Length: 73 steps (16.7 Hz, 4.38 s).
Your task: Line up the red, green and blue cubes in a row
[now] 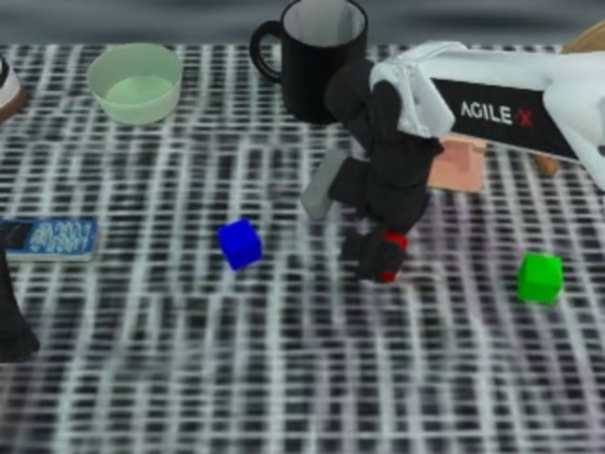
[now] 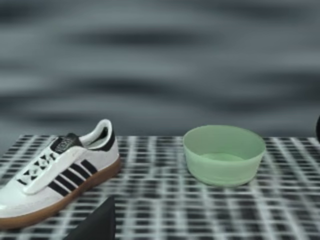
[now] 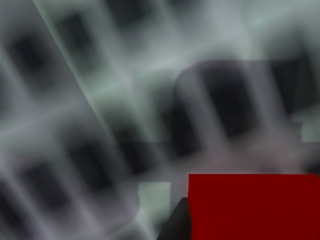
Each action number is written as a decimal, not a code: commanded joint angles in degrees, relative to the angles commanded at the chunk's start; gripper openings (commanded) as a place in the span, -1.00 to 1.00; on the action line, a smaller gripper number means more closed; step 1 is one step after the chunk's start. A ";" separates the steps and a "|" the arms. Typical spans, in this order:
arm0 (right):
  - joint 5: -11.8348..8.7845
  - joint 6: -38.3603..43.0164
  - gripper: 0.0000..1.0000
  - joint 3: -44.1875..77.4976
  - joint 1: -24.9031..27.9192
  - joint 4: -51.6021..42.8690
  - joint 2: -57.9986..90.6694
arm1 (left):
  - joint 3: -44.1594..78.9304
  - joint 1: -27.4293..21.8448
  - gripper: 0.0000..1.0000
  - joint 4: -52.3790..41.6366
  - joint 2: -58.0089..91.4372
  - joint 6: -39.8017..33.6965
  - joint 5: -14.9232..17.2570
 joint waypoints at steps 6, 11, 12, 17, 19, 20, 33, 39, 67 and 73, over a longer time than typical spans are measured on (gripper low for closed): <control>-0.86 0.69 -1.00 2.32 0.16 -3.59 -2.87 | 0.00 0.00 1.00 0.00 0.00 0.00 0.00; -0.89 0.66 -1.00 9.17 0.49 -13.75 -5.57 | 0.00 0.00 1.00 0.00 0.00 0.00 0.00; -0.89 0.68 -1.00 9.70 0.51 -14.40 -5.91 | 0.00 0.00 1.00 0.00 0.00 0.00 0.00; -0.91 0.74 -1.00 9.77 0.38 -14.42 -5.72 | 0.00 0.00 1.00 0.00 0.00 0.00 0.00; -0.91 0.55 -1.00 11.10 2.42 -15.17 -5.23 | 0.00 0.00 1.00 0.00 0.00 0.00 0.00; -0.91 0.49 -1.00 12.18 4.13 -15.80 -4.84 | 0.00 0.00 1.00 0.00 0.00 0.00 0.00; -1.06 -0.27 -1.00 23.03 23.45 -22.86 -1.14 | 0.00 0.00 1.00 0.00 0.00 0.00 0.00; -0.98 -0.18 -1.00 14.69 23.47 -13.50 -0.56 | 0.00 0.00 1.00 0.00 0.00 0.00 0.00; -1.00 -0.30 1.00 9.45 23.73 -8.03 0.30 | 0.00 0.00 1.00 0.00 0.00 0.00 0.00; -0.95 -0.37 1.00 15.52 23.75 -14.92 -0.59 | 0.00 0.00 1.00 0.00 0.00 0.00 0.00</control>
